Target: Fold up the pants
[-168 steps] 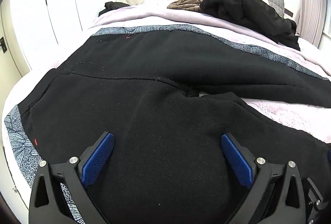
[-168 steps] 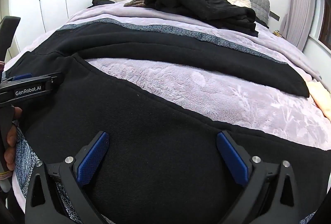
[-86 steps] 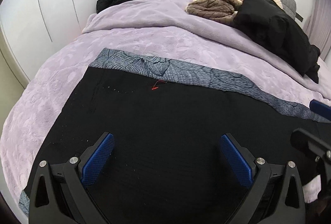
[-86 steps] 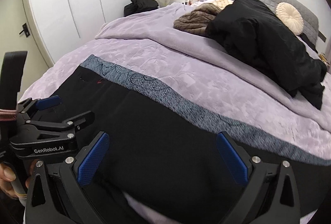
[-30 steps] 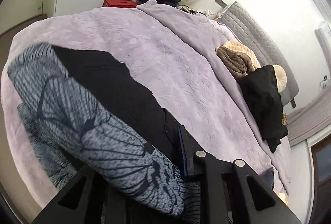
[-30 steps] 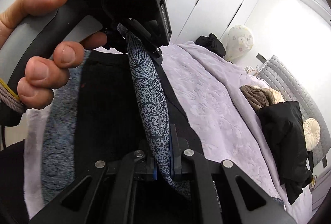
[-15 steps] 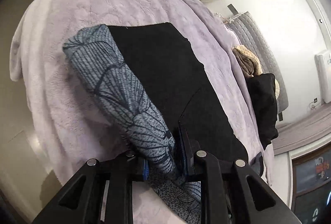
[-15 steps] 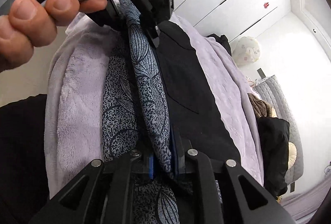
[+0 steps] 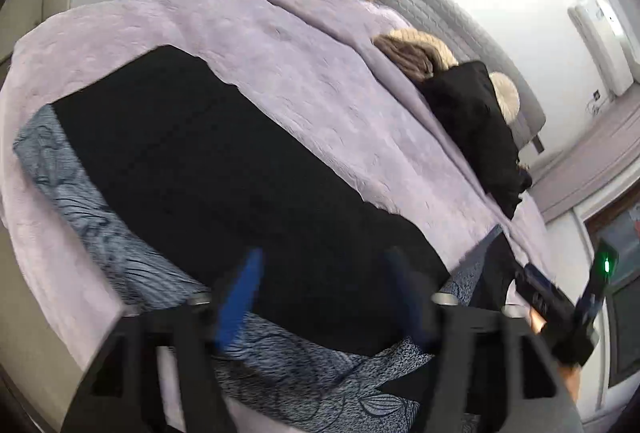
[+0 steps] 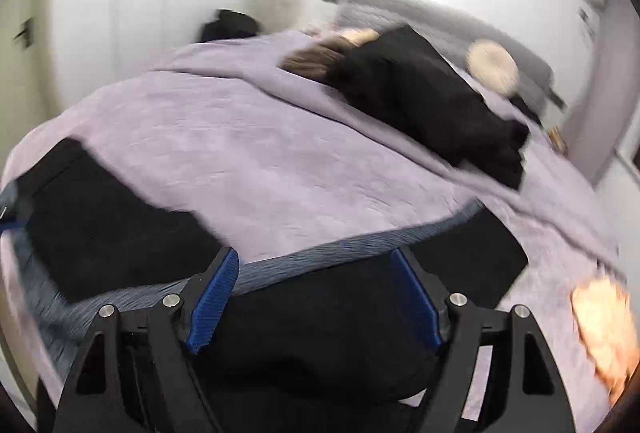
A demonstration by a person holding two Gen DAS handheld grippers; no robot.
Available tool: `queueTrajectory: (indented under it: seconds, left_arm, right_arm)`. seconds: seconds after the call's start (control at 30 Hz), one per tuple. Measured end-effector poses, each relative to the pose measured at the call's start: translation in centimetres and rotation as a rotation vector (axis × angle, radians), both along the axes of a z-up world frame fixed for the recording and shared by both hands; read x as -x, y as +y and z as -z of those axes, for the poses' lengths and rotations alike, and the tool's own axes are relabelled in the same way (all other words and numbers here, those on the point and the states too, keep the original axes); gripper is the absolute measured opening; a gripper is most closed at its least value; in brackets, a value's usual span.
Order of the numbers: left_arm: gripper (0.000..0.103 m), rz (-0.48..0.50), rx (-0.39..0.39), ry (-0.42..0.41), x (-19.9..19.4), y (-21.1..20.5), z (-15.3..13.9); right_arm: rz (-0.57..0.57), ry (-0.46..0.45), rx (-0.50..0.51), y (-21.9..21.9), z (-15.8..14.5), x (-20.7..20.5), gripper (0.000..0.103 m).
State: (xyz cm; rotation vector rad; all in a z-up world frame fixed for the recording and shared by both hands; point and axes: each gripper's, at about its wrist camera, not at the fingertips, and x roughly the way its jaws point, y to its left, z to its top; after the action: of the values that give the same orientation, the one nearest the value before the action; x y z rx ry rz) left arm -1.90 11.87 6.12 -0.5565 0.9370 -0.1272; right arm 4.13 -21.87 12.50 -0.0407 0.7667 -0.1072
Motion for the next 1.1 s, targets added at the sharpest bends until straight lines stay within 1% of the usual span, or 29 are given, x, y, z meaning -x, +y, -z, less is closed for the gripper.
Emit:
queueTrajectory:
  seconds: [0.03, 0.07, 0.1, 0.17, 0.2, 0.23, 0.27, 0.3, 0.33, 0.37, 0.4, 0.43, 0.47, 0.5, 0.57, 0.63, 0.67, 0.7, 0.77, 0.8, 0.87, 0.9, 0.93, 1.0, 1.03, 1.07, 1.1]
  left_arm:
    - [0.086, 0.001, -0.025, -0.001, -0.3, -1.0, 0.1]
    - [0.086, 0.028, -0.048, -0.004, -0.7, -2.2, 0.3]
    - [0.086, 0.056, -0.061, 0.011, -0.9, -3.1, 0.7]
    - [0.086, 0.078, -0.079, 0.075, -1.4, -4.1, 2.3]
    - [0.086, 0.089, -0.1, 0.097, -1.5, -4.4, 3.1]
    - [0.086, 0.104, -0.135, 0.09, -1.5, -4.8, 3.7]
    - [0.087, 0.123, -0.182, 0.067, -1.2, -5.5, 3.8]
    - [0.087, 0.139, -0.22, 0.05, -0.8, -5.9, 3.8]
    - [0.087, 0.152, -0.258, 0.036, -0.4, -6.4, 3.7]
    - [0.087, 0.157, -0.272, 0.03, -0.1, -6.6, 3.6]
    - [0.087, 0.157, -0.272, 0.029, -0.1, -6.6, 3.6]
    - [0.087, 0.154, -0.266, 0.031, 0.0, -6.5, 3.5]
    - [0.087, 0.149, -0.258, 0.035, 0.1, -6.4, 3.4]
    - [0.087, 0.148, -0.25, 0.037, 0.2, -6.3, 3.2]
    - [0.087, 0.162, -0.232, 0.036, 0.6, -6.2, 2.7]
    - [0.087, 0.194, -0.199, 0.018, 1.4, -6.1, 2.0]
    - [0.087, 0.214, -0.186, 0.003, 1.9, -6.0, 1.4]
    - [0.087, 0.229, -0.183, -0.012, 2.3, -6.1, 1.0]
    - [0.087, 0.289, -0.184, -0.061, 3.6, -6.7, -0.2]
    - [0.087, 0.314, -0.189, -0.074, 4.0, -7.1, -0.5]
    - [0.087, 0.38, -0.204, -0.101, 4.7, -8.4, -1.0]
    - [0.087, 0.409, -0.213, -0.108, 4.8, -9.2, -0.9]
    - [0.087, 0.428, -0.225, -0.103, 4.5, -10.0, -0.6]
    - [0.087, 0.445, -0.238, -0.059, 3.7, -11.2, 0.4]
    - [0.087, 0.454, -0.234, -0.03, 3.2, -11.8, 1.1]
    - [0.087, 0.449, -0.269, -0.013, 3.0, -12.5, 1.8]
    - [0.087, 0.45, -0.312, -0.023, 3.5, -13.1, 1.9]
  right_arm:
    - [0.083, 0.065, -0.013, -1.7, 0.5, -2.1, 0.082]
    - [0.151, 0.135, -0.027, -3.1, 1.2, -4.0, 0.082]
    - [0.201, 0.198, -0.05, -3.9, 2.5, -5.1, 0.082]
    - [0.269, 0.329, -0.091, -5.8, 5.1, -8.0, 0.084]
    - [0.267, 0.396, -0.117, -6.1, 6.7, -7.2, 0.085]
    - [0.254, 0.434, -0.12, -6.2, 8.0, -7.2, 0.086]
    - [0.248, 0.413, -0.118, -6.4, 8.4, -6.5, 0.086]
    - [0.246, 0.38, -0.134, -6.6, 8.2, -5.9, 0.081]
    - [0.246, 0.365, -0.141, -6.8, 7.7, -5.2, 0.073]
    - [0.234, 0.356, -0.139, -7.0, 7.3, -4.4, 0.05]
    - [0.213, 0.344, -0.154, -7.3, 6.8, -3.5, 0.024]
    - [0.211, 0.331, -0.181, -7.8, 6.3, -2.3, 0.012]
    - [0.211, 0.302, -0.228, -8.5, 5.6, -0.8, 0.008]
    - [0.214, 0.268, -0.256, -9.0, 4.8, 1.0, 0.008]
    - [0.219, 0.168, -0.269, -9.7, 2.8, 5.5, 0.007]
    - [0.23, 0.031, -0.286, -10.1, 0.4, 11.8, 0.007]
    - [0.24, -0.024, -0.298, -10.7, -0.4, 14.5, 0.007]
    - [0.253, -0.069, -0.325, -11.0, -1.1, 18.2, 0.007]
    - [0.272, -0.143, -0.389, -12.6, -1.3, 23.4, 0.007]
    - [0.284, -0.167, -0.399, -12.8, -1.2, 26.7, 0.008]
    - [0.288, -0.169, -0.402, -12.7, 0.2, 30.5, 0.009]
    - [0.28, -0.15, -0.41, -12.6, 1.3, 31.1, 0.011]
    - [0.28, -0.137, -0.406, -13.6, 3.0, 30.8, 0.011]
    - [0.319, -0.1, -0.394, -15.2, 5.6, 30.3, 0.025]
    - [0.339, -0.094, -0.422, -16.0, 6.4, 30.5, 0.026]
    - [0.355, -0.1, -0.461, -17.2, 7.1, 30.5, 0.032]
    - [0.369, -0.111, -0.492, -18.3, 7.6, 30.7, 0.041]
